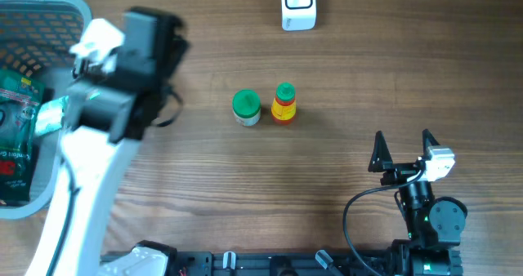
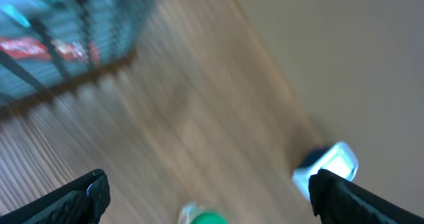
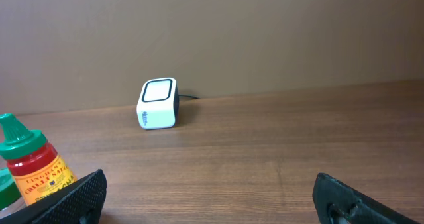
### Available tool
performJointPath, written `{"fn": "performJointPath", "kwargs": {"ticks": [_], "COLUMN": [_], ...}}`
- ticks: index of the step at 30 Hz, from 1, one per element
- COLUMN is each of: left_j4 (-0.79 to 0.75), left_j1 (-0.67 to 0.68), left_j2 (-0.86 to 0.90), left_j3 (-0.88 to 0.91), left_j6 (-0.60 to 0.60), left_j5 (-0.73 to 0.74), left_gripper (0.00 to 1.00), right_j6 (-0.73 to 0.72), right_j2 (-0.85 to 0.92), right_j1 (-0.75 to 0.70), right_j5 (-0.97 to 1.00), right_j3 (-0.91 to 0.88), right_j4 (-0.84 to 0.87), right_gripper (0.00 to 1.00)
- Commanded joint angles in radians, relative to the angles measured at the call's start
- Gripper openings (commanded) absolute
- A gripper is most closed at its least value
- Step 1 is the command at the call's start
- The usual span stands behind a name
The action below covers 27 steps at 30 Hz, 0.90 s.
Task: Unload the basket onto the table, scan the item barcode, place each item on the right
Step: 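Place the jar beside the bottle and release it, then reach into the basket and grasp the mint-green snack pouch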
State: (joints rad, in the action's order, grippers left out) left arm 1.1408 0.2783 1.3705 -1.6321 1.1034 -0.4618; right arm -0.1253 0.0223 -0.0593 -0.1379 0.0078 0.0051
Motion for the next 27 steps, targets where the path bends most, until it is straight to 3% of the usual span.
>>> {"fn": "performJointPath", "kwargs": {"ticks": [1,9,17,27], "left_j4": [-0.005,-0.077,-0.082,-0.025], "left_j1": [-0.124,-0.420,-0.745,-0.859], "left_j2": [-0.095,-0.167,-0.085,0.142], "left_j3": [-0.025,-0.036,-0.036,-0.036], "left_j6": [-0.055,-0.237,-0.236,-0.236], "left_j5": [-0.071,-0.071,-0.075,-0.022], "left_gripper": [1.00,1.00,1.00,1.00], "right_j6": [0.018,0.018,0.018,0.018], "right_j2": [0.000,0.000,0.000,0.000], "right_j1": [0.006,0.006,0.006,0.006], "right_j5": [-0.006,-0.006,-0.006,-0.006], "right_j3": [-0.002,-0.002,-0.002,-0.002], "right_j4": [0.003,0.003,0.003,0.003], "right_gripper": [1.00,1.00,1.00,1.00]}}
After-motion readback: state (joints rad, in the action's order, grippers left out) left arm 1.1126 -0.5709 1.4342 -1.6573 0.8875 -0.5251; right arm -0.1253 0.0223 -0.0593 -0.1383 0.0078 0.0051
